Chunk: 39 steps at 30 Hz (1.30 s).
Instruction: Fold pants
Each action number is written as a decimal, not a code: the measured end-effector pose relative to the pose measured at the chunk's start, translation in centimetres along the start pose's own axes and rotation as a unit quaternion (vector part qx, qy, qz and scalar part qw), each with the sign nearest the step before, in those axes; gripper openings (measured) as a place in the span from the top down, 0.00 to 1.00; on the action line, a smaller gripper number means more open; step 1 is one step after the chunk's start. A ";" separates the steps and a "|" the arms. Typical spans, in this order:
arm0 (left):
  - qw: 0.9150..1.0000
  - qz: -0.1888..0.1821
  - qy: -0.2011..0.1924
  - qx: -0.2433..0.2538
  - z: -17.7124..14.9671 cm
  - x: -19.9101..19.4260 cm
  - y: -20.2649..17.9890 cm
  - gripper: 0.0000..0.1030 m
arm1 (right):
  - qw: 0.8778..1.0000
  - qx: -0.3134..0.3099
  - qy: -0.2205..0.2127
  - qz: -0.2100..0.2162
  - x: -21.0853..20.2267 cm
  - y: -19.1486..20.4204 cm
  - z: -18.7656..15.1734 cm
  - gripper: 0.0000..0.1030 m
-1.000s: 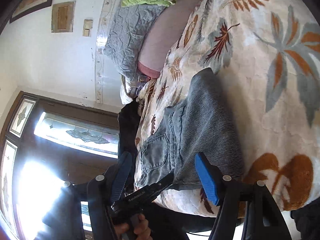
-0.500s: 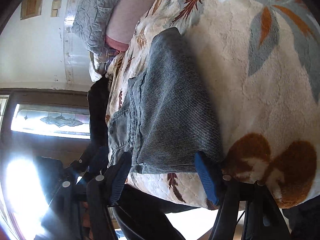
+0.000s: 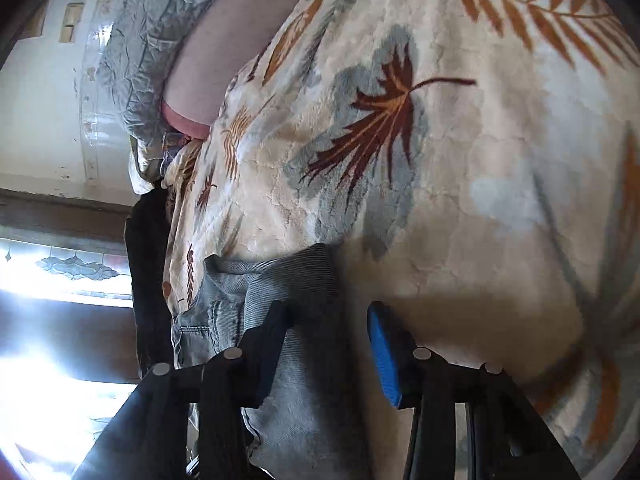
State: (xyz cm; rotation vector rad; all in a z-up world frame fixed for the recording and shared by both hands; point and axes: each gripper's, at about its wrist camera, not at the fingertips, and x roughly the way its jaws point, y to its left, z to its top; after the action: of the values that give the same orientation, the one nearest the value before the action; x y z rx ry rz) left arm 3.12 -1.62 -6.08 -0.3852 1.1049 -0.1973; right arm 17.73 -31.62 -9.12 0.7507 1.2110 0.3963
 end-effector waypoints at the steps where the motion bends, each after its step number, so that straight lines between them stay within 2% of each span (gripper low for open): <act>1: 1.000 -0.001 0.000 0.001 0.0 0.0 0.0 0.82 | 1.000 -0.003 -0.003 -0.006 0.3 0.4 0.3 0.76; 3: 1.000 -0.002 0.001 0.006 0.0 0.0 0.0 0.82 | 0.999 -0.028 -0.013 -0.025 0.5 1.7 0.7 0.87; 4: 1.000 -0.003 0.001 0.008 0.0 0.0 0.0 0.82 | 0.998 -0.055 -0.019 -0.036 0.5 3.0 0.7 0.88; 6: 1.000 -0.006 0.000 0.012 0.1 -0.1 -0.1 0.82 | 0.990 -0.112 -0.043 -0.069 0.2 5.3 0.2 0.89; 7: 1.000 -0.007 -0.002 0.012 0.1 -0.1 -0.1 0.82 | 0.984 -0.137 -0.057 -0.101 0.2 6.0 -0.1 0.89; 9: 1.000 -0.003 -0.003 0.017 0.2 -0.5 -0.6 0.82 | 0.972 -0.164 -0.041 -0.163 2.0 5.6 -0.1 0.89; 10: 1.000 0.002 -0.009 0.021 0.4 -0.9 -1.0 0.81 | 0.970 -0.168 -0.039 -0.173 2.7 5.1 -0.3 0.89; 11: 0.999 0.013 -0.020 0.027 0.6 -1.4 -1.5 0.74 | 0.970 -0.168 -0.051 -0.167 2.4 5.1 -0.5 0.88; 12: 0.998 0.020 -0.035 0.037 0.9 -2.0 -2.1 0.59 | 0.972 -0.167 -0.058 -0.153 1.8 5.0 -0.6 0.84; 14: 0.997 0.006 -0.062 0.055 2.0 -2.9 -3.5 0.46 | 0.980 -0.141 -0.069 -0.123 0.0 4.3 -0.8 0.78; 16: 0.995 -0.011 -0.072 0.067 3.5 -3.0 -4.6 0.46 | 0.982 -0.126 -0.097 -0.098 -2.7 4.1 -1.6 0.75; 19: 0.995 -0.001 -0.060 0.083 5.6 -0.9 -5.9 0.45 | 0.988 -0.095 -0.111 -0.038 -6.2 3.9 -4.2 0.75; 23: 0.995 0.055 0.007 0.082 6.7 3.9 -5.2 0.46 | 0.995 -0.043 -0.062 0.059 -6.5 3.1 -8.9 0.75; 25: 0.995 0.055 0.012 0.083 6.6 4.9 -4.6 0.46 | 0.996 -0.020 -0.021 0.084 -4.5 2.2 -10.6 0.75; 27: 0.994 0.063 0.014 0.091 6.5 4.6 -5.0 0.46 | 1.000 -0.007 0.018 0.016 -1.7 0.3 -12.1 0.78; 28: 0.994 0.061 0.017 0.087 6.6 4.3 -5.0 0.46 | 1.000 -0.012 0.002 0.019 -1.7 -0.3 -12.7 0.91; 29: 0.995 0.055 0.017 0.078 6.8 3.9 -4.8 0.46 | 1.000 -0.016 0.002 0.015 -2.1 -0.3 -13.0 0.94; 32: 0.997 0.046 -0.021 0.064 7.0 1.7 -4.5 0.46 | 0.999 -0.037 0.010 -0.013 -2.5 0.8 -12.9 0.94; 34: 0.995 0.053 -0.035 0.081 6.8 1.3 -4.8 0.44 | 0.998 -0.054 0.014 -0.029 -2.2 1.4 -13.0 0.94; 35: 0.992 0.075 -0.022 0.094 6.6 2.1 -4.9 0.42 | 0.998 -0.052 0.015 -0.030 -2.2 1.4 -12.9 0.94; 37: 0.989 0.102 0.029 0.101 6.4 4.9 -4.1 0.43 | 0.998 -0.043 0.021 -0.028 -2.4 1.4 -12.7 0.93; 39: 0.989 0.105 0.000 0.102 6.1 4.1 -3.8 0.43 | 0.998 -0.047 0.015 -0.027 -3.0 2.1 -12.3 0.90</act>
State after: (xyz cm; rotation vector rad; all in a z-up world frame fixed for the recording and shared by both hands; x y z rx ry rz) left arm 10.51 -5.23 -5.55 -0.0843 1.1049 -0.1223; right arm 5.48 -28.36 -7.52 0.6320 1.2295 0.4176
